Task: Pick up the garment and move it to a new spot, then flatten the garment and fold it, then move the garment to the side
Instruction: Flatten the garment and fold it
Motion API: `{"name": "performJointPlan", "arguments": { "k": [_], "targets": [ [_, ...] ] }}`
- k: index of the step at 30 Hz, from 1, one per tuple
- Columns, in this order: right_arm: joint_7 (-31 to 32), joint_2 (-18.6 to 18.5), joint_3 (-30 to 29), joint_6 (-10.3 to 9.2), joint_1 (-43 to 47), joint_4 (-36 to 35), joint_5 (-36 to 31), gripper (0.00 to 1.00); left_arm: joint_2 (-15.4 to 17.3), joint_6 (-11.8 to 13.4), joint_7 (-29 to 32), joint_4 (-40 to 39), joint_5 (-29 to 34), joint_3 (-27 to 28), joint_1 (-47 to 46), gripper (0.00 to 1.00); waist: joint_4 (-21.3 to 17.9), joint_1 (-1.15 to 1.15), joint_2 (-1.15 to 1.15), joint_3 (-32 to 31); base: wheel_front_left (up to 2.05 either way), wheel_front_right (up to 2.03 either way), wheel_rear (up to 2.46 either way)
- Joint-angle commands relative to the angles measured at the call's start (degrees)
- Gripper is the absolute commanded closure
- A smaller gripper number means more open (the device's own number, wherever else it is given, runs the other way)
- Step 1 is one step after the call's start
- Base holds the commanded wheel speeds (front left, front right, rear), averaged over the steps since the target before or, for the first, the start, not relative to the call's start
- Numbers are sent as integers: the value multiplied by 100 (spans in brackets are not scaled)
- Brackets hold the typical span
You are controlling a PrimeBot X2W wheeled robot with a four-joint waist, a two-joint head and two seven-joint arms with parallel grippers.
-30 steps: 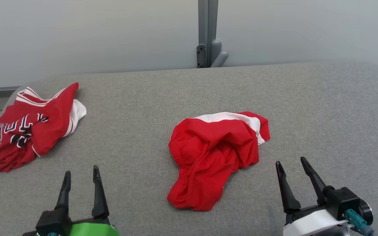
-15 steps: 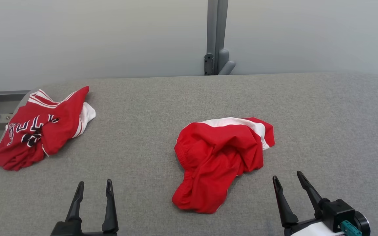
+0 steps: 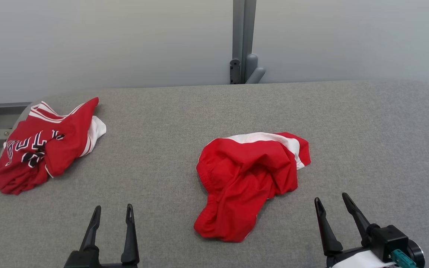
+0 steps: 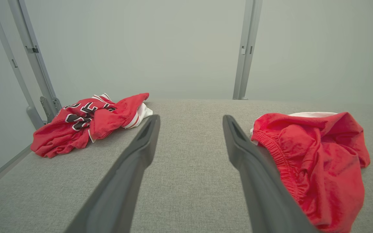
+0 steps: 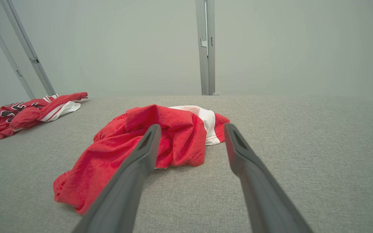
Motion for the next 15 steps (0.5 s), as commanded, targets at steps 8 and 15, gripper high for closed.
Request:
{"name": "performJointPlan", "arguments": {
  "k": [8, 15],
  "targets": [
    [-17, -10, -9, 0, 6, -3, 63, 0, 2, 18, -3, 67, 4, -58, -60, 0, -15, 0, 0, -17, 0, 0, 0],
    [-17, -10, 23, 0, -13, 21, 43, 0, 2, -15, -3, 184, 54, -102, -125, 0, -41, 0, 0, 16, 0, 0, 0]
  ]
}}
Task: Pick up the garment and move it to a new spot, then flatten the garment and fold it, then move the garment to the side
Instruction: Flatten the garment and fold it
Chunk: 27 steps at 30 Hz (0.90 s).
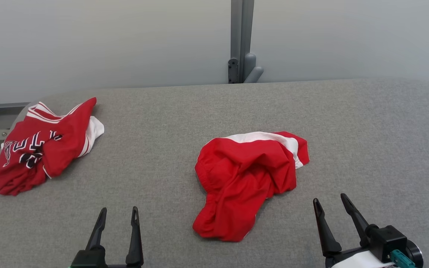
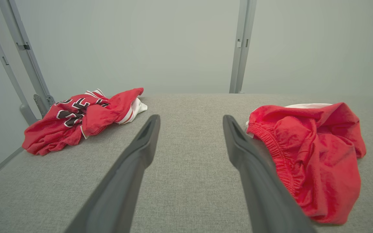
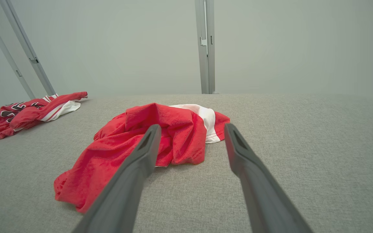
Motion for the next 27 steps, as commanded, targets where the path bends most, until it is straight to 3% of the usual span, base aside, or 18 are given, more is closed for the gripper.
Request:
{"name": "performJointPlan", "arguments": {
  "k": [1, 5, 14, 19, 27],
  "targets": [
    [-16, -10, 7, 0, -16, 11, 9, 0, 2, -25, -3, 78, -8, -2, -122, 0, -12, 0, 0, 19, 0, 0, 0],
    [-17, -10, 28, 0, -32, 31, -15, 0, 2, -35, -3, 154, -24, 9, -268, 0, -37, 0, 0, 57, 0, 0, 0],
    [-16, -10, 154, 0, -253, 68, -117, 0, 3, -341, -3, 979, -244, -259, -1117, 0, -325, 0, 0, 351, 0, 0, 0],
    [-17, -7, 204, 0, -398, 65, -231, 0, 8, -655, -3, 1920, -597, -593, -1928, 0, -507, 0, 0, 629, 0, 0, 0],
    [-16, -11, 244, 0, -686, 97, -286, 0, 8, -858, 64, 3811, -1552, -1179, -3453, 0, -860, 0, 0, 1016, 0, 0, 0]
  ]
}}
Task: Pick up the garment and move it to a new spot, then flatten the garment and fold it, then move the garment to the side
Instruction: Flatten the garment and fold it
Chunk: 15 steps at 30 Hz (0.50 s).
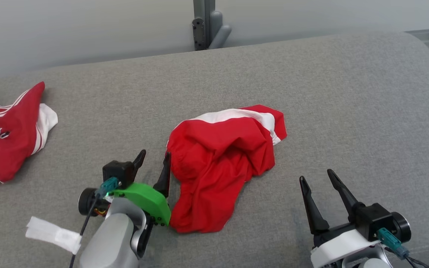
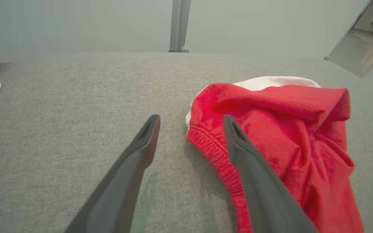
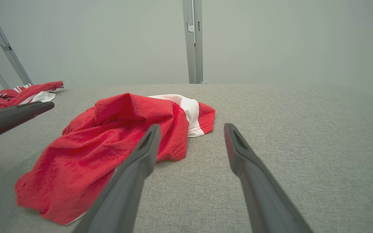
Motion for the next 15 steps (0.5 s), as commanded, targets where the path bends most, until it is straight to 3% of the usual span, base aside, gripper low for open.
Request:
{"name": "performJointPlan", "arguments": {
  "k": [1, 12, 13, 14, 15],
  "targets": [
    [-16, -11, 2, 0, -87, 11, -23, 0, 16, -33, 12, 196, -29, -74, -269, 0, -228, 0, 0, 214, 0, 0, 0],
    [-16, -9, 106, 0, -333, 26, 104, 0, 122, -102, 475, 2051, 62, -739, -1381, 0, -687, 0, 0, 467, 0, 0, 0],
    [-16, -9, 108, 0, -345, 22, 125, 0, 156, -103, 426, 2146, 103, -777, -1440, 32, -722, 0, 0, 472, 0, 0, 0],
    [-17, -8, 115, 0, -355, 18, 139, 0, 172, -107, 365, 2211, 157, -834, -1496, 75, -755, 0, 0, 473, 0, 0, 0],
    [-16, -9, 111, 0, -353, 18, 163, 0, 189, -107, 310, 2271, 192, -865, -1546, 100, -782, 0, 0, 468, 0, 0, 0]
  ]
}}
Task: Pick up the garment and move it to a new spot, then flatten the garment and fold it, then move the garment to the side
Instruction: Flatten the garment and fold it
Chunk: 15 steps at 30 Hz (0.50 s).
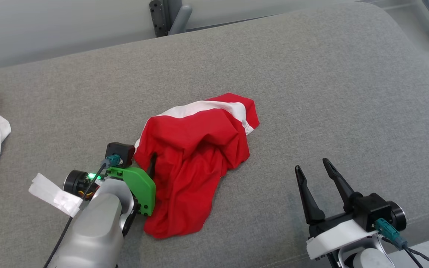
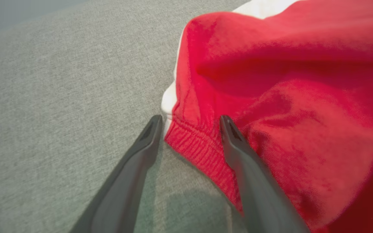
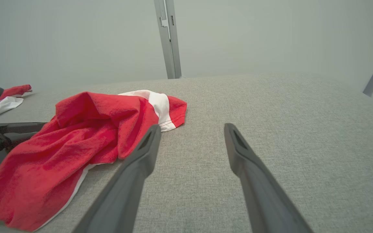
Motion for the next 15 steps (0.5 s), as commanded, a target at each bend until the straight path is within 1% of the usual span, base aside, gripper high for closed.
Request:
{"name": "performJointPlan", "arguments": {
  "k": [1, 3, 5, 9, 11, 15],
  "targets": [
    [-17, -6, 2, 0, -46, 3, 48, 0, 45, -11, -94, 56, 91, -58, -134, 100, -124, 0, 0, 30, 0, 0, 0],
    [-17, -6, 6, 0, -30, 12, 60, 0, 63, 0, -160, 72, 173, -121, -191, 100, -147, 0, 0, 13, 0, 0, 0],
    [-16, -6, 9, 0, 0, 28, 93, 0, 112, 106, -285, 34, 322, -248, -323, 100, -182, 0, 0, -30, 0, 0, 0],
    [-17, -6, -30, 0, 70, 34, 137, 0, 230, 434, -401, -303, 802, -557, -604, 100, -199, 0, 0, -148, 0, 0, 0],
    [-16, -6, -51, 0, 82, 22, 151, 0, 366, 669, -403, -855, 1122, -696, -793, 100, -182, 0, 0, -190, 0, 0, 0],
    [-16, -5, -80, 0, 77, 9, 151, 0, 764, 1131, -401, -2205, 1912, -1070, -867, 100, -118, 0, 0, -244, 0, 0, 0]
  ]
}}
